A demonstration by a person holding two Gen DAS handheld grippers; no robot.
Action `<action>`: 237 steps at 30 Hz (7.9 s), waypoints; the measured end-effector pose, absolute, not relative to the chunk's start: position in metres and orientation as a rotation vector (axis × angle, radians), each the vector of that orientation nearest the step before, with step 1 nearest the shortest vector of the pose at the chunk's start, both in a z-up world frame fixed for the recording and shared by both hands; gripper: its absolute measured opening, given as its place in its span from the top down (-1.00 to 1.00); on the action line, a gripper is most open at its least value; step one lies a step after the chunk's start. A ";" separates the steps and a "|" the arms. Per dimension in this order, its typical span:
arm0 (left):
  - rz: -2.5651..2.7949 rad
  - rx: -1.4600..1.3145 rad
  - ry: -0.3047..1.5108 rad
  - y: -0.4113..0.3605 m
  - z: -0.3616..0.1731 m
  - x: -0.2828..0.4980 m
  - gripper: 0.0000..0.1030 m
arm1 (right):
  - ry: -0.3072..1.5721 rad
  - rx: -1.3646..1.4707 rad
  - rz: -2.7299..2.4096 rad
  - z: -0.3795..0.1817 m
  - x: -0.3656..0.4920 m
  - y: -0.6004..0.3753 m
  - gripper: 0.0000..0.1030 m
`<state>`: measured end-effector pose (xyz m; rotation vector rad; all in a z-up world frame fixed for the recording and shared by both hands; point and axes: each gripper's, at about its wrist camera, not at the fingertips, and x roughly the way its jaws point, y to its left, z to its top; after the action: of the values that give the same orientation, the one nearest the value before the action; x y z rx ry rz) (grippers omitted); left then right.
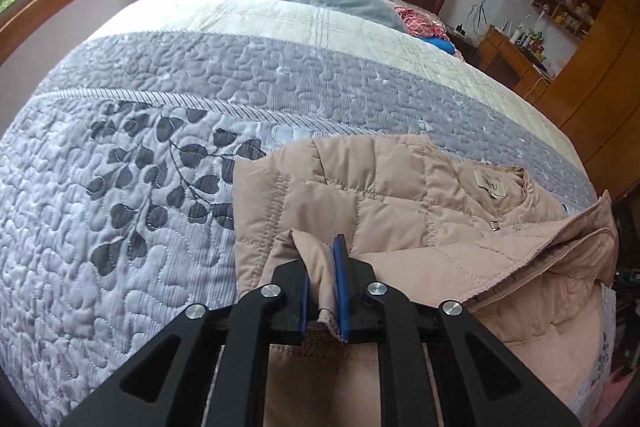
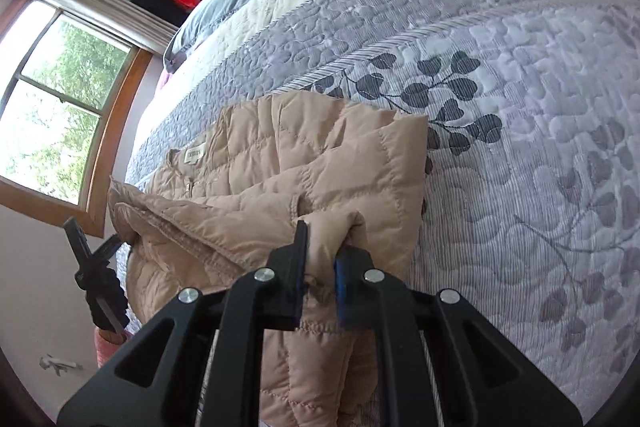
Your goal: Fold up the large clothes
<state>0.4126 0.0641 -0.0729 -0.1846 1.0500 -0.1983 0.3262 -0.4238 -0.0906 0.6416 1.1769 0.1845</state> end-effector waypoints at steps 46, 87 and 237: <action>-0.152 -0.048 0.983 0.047 -0.092 0.349 0.69 | 1.128 0.480 0.104 -0.119 0.282 -0.375 0.79; -0.337 0.040 1.013 -0.054 -0.088 0.255 0.42 | 1.143 0.192 0.070 -0.118 0.212 -0.225 0.69; -0.141 0.028 0.974 0.095 -0.032 0.110 -0.05 | 1.203 0.199 0.130 -0.058 0.203 -0.306 0.63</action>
<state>0.1096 0.0950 -0.0321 0.0285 0.9739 -0.1411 0.2031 -0.3060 -0.0579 0.1986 1.2030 0.1301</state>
